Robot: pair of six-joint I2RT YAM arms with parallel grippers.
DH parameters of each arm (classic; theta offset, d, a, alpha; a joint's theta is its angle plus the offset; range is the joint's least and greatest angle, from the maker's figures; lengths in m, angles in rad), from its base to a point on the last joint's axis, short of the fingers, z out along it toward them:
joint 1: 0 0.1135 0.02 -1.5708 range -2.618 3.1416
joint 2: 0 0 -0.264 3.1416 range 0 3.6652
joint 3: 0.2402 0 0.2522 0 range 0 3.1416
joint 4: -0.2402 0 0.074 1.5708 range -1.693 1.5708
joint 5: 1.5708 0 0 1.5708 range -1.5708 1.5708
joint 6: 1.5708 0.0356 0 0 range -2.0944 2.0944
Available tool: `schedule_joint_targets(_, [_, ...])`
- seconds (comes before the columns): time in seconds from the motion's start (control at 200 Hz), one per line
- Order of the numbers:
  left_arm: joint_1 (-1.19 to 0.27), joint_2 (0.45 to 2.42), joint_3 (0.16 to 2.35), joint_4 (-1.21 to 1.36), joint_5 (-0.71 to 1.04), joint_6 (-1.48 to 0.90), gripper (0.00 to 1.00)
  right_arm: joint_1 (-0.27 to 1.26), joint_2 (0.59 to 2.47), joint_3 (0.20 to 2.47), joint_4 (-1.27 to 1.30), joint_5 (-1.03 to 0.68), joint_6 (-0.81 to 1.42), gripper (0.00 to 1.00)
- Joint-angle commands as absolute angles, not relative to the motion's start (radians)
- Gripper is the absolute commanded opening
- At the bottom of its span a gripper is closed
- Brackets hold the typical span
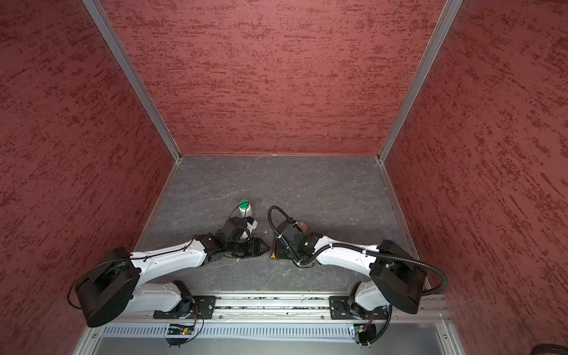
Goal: Sort the pills into containers
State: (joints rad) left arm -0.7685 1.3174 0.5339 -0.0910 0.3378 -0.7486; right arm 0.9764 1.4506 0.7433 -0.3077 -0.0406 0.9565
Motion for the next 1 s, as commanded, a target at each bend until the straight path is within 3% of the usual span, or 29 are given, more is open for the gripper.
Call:
schedule_joint_targets(0.0, [-0.764,1.344,0.527,-0.03,0.375,-0.764,0.63,0.982,1.487,0.776,-0.319,-0.054,0.958,0.13])
schedule_joint_targets(0.441, [-0.76,1.47,0.564,-0.01,0.432,-0.746,0.51,0.982,1.531,0.805,-0.351,-0.072,0.954,0.17])
schedule_joint_targets(0.832, [-0.747,1.517,0.567,-0.001,0.478,-0.737,0.32,0.98,1.533,0.801,-0.352,-0.09,0.958,0.19])
schedule_joint_targets(0.992, [-0.745,1.521,0.575,-0.014,0.502,-0.724,0.29,0.98,1.54,0.798,-0.345,-0.101,0.961,0.19])
